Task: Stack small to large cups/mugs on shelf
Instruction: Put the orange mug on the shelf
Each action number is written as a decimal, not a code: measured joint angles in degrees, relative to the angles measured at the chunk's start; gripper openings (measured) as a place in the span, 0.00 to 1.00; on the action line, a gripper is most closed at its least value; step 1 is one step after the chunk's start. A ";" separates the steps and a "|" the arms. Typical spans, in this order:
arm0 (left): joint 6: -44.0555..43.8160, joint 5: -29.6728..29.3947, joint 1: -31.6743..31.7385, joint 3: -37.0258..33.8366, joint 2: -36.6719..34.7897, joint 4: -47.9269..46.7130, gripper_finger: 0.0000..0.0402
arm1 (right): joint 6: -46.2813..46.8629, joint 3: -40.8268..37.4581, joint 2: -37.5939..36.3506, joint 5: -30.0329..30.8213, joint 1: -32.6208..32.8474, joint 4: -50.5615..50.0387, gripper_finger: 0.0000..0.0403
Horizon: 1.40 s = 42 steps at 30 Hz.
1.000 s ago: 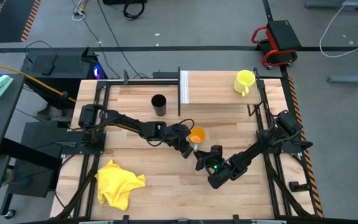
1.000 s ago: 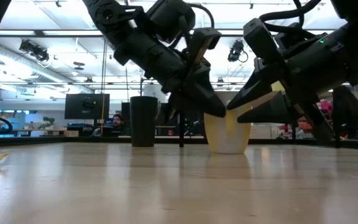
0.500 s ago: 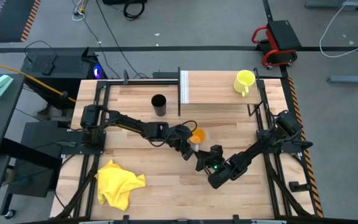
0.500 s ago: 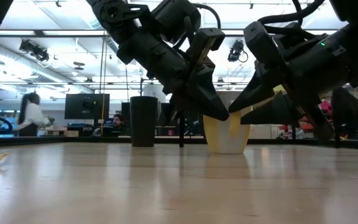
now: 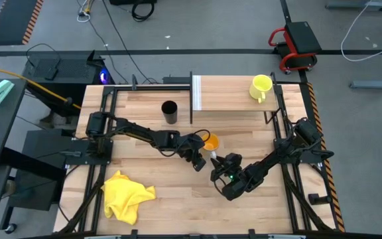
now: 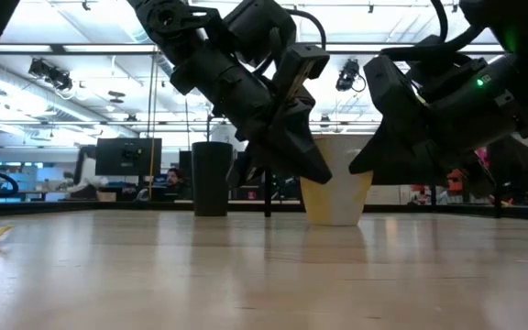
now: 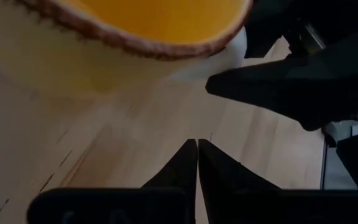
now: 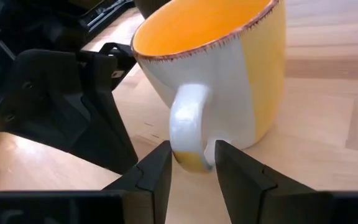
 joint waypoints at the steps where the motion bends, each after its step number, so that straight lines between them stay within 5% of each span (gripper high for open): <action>1: 0.00 0.02 0.00 0.00 0.00 -0.11 0.05 | -0.03 0.00 0.00 0.02 -0.02 -0.03 0.32; 10: 0.15 0.04 0.00 0.00 0.00 -0.45 0.04 | -1.07 0.00 0.00 0.22 -0.02 0.01 0.31; 22: 0.63 0.07 0.00 0.00 -0.02 -1.31 0.03 | -1.93 0.00 0.00 0.44 -0.04 0.25 0.14; 42: 1.51 0.09 0.15 0.00 -0.09 -1.60 0.02 | -8.13 1.83 -1.38 -2.69 -1.30 -0.39 0.13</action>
